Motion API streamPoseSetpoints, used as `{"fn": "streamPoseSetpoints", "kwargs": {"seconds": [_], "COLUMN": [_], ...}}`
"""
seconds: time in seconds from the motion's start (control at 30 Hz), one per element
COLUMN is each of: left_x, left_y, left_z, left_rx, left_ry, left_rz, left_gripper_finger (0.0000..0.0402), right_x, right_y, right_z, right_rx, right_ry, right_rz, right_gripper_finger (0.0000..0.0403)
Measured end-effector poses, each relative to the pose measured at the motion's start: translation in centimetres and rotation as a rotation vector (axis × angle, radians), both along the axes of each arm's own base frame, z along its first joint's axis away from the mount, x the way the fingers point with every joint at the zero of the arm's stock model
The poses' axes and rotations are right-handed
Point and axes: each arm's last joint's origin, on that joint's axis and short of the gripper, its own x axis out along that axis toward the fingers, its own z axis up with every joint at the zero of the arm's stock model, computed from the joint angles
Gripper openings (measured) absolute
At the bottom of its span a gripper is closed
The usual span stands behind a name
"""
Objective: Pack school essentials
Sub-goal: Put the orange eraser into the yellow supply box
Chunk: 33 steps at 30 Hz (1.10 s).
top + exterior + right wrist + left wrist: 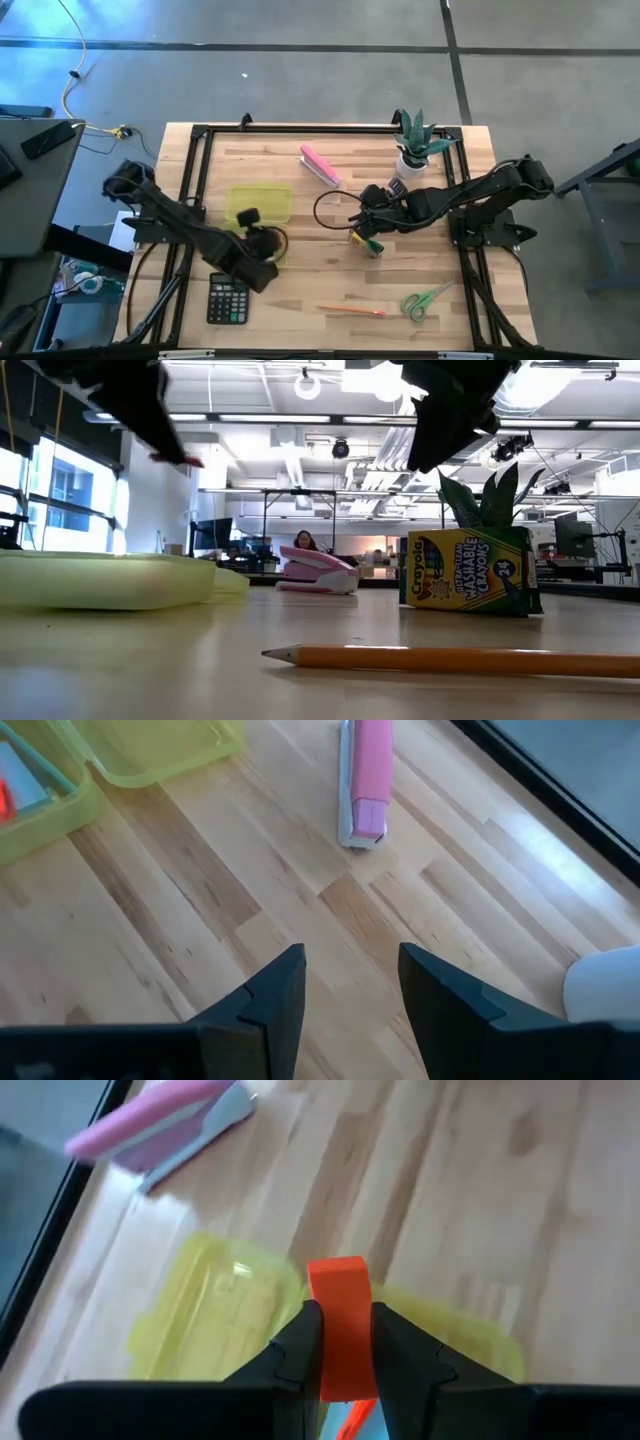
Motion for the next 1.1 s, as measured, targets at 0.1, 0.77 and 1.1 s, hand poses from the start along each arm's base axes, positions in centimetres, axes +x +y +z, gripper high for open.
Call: {"fn": "streamPoseSetpoints", "kwargs": {"seconds": [0.1, 0.77, 1.1], "left_x": [-2.0, -4.9, -4.4], "left_y": [0.8, 1.9, 2.7], "left_z": [-1.1, -6.1, -6.3], "left_rx": [-0.022, -0.209, -0.322], "left_ry": [-0.027, 0.016, 0.094], "left_rz": [0.065, -0.024, -0.081], "left_gripper_finger": [0.0064, 0.0063, 0.007], "right_x": [0.0, -0.3, -1.8], "right_y": [0.1, 3.6, 7.7], "right_z": [0.0, 0.0, -0.4], "right_rx": [0.016, 0.202, 0.257], "right_ry": [0.001, -0.008, -0.021], "right_rz": [0.003, 0.169, 0.21], "right_gripper_finger": [0.0153, 0.0153, 0.0153]}}
